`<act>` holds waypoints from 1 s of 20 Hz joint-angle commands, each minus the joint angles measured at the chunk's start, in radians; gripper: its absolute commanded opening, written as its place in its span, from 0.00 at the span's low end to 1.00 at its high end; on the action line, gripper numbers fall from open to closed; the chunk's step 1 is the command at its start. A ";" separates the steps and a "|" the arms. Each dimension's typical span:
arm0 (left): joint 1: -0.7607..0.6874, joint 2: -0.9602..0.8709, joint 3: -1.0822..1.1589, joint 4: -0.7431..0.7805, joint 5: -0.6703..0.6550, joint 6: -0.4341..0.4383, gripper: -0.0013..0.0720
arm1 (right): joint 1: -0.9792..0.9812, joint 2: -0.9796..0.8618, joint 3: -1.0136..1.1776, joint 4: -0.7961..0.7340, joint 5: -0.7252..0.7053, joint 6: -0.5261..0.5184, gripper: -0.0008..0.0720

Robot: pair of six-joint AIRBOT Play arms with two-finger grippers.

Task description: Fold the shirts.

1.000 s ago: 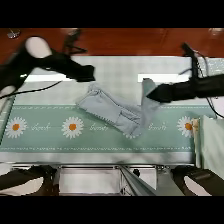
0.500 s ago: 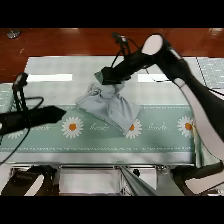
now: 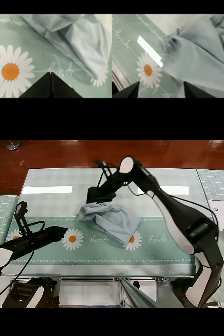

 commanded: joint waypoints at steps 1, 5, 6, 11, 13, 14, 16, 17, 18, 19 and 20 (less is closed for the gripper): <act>0.001 -0.005 -0.008 -0.001 0.078 -0.002 0.04 | -0.160 0.089 0.017 -0.023 0.150 -0.010 0.88; 0.001 -0.013 -0.008 0.000 0.079 -0.002 0.04 | -0.418 0.354 -0.112 -0.331 0.383 -0.044 0.88; 0.001 -0.021 -0.008 0.000 0.078 -0.002 0.04 | -0.467 0.441 -0.226 -0.394 0.346 -0.018 0.88; -0.003 -0.087 -0.009 -0.005 0.071 -0.002 0.04 | -0.545 0.911 -1.158 -0.247 -0.243 0.134 0.88; -0.017 -0.117 -0.009 -0.006 0.073 -0.002 0.04 | -0.488 0.966 -1.427 0.001 -0.436 0.085 0.87; -0.025 -0.132 -0.009 -0.008 0.074 -0.002 0.04 | -0.447 0.951 -1.487 0.090 -0.481 0.024 0.87; -0.035 -0.161 -0.009 -0.024 0.074 -0.002 0.04 | -0.366 0.864 -1.499 0.184 -0.494 -0.027 0.87; -0.040 -0.172 -0.008 -0.030 0.074 -0.002 0.04 | -0.335 0.811 -1.483 0.222 -0.494 -0.045 0.87; -0.044 -0.181 -0.008 -0.032 0.074 -0.002 0.04 | -0.312 0.749 -1.456 0.250 -0.491 -0.057 0.87; -0.048 -0.184 -0.008 -0.032 0.074 -0.002 0.05 | -0.298 0.694 -1.428 0.275 -0.485 -0.063 0.87; -0.050 -0.183 -0.008 -0.032 0.075 -0.002 0.05 | -0.285 0.641 -1.394 0.300 -0.475 -0.078 0.87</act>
